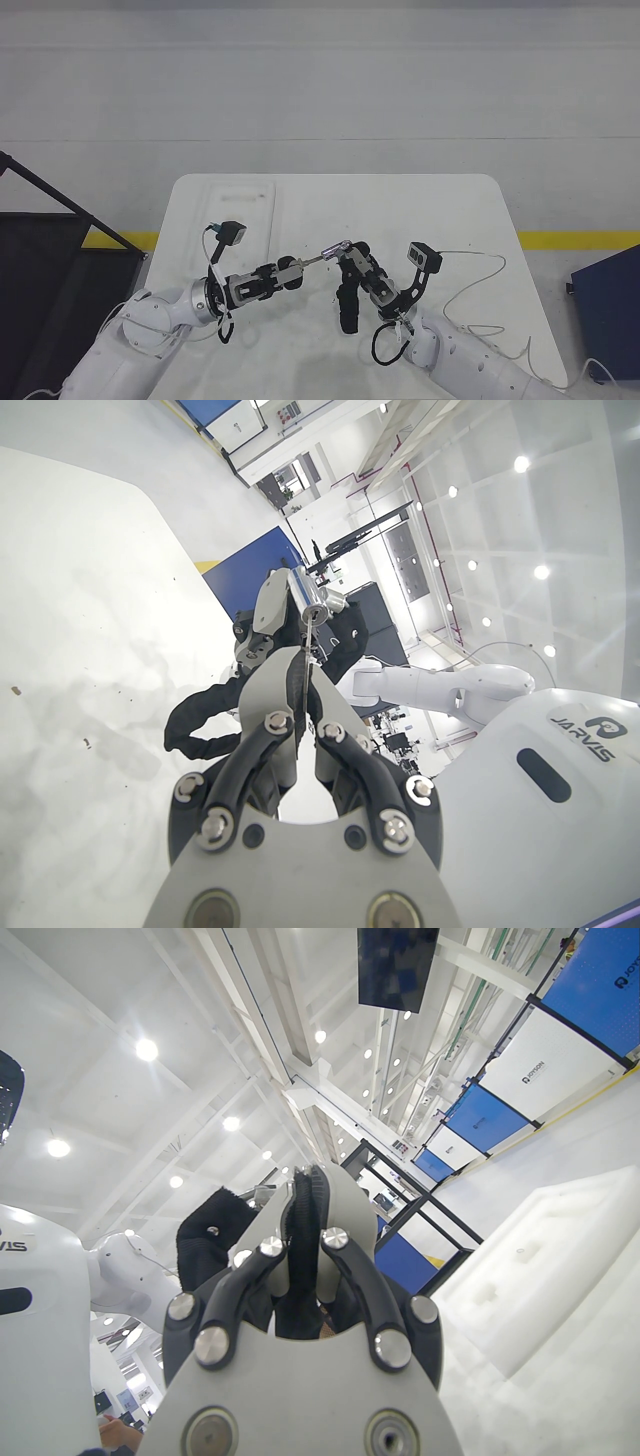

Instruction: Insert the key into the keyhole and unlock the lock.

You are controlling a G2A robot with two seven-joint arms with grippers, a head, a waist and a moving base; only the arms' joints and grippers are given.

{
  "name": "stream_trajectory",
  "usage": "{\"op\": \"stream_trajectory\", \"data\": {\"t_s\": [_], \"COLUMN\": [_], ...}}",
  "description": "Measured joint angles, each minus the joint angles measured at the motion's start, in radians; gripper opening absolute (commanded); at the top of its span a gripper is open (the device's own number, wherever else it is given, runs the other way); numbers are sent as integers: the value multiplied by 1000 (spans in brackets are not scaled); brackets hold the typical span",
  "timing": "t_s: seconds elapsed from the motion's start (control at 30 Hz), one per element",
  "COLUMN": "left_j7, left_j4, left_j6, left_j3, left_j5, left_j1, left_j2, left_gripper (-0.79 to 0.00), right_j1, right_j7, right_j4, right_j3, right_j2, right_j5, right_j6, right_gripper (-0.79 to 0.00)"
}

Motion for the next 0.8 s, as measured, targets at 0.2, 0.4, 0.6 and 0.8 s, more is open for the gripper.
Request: {"op": "stream_trajectory", "data": {"t_s": [0.2, 0.4, 0.6, 0.8], "left_j7": [7, 26, 32, 30], "left_j4": [-19, -43, -60, -70], "left_j6": [-1, 8, 6, 7], "left_j3": [-15, -36, -47, -52], "left_j5": [24, 58, 67, 72], "left_j1": [14, 40, 55, 61], "left_j2": [0, 1, 0, -1], "left_gripper": [-785, -785, -785, -785], "right_j1": [0, 0, 0, 0], "right_j7": [0, 0, 0, 0], "right_j4": [0, 0, 0, 0], "right_j3": [0, 0, 0, 0], "right_j2": [0, 0, 0, 0], "right_j5": [0, 0, 0, 0], "right_j6": [0, 0, 0, 0], "right_gripper": [-785, -785, -785, -785]}}
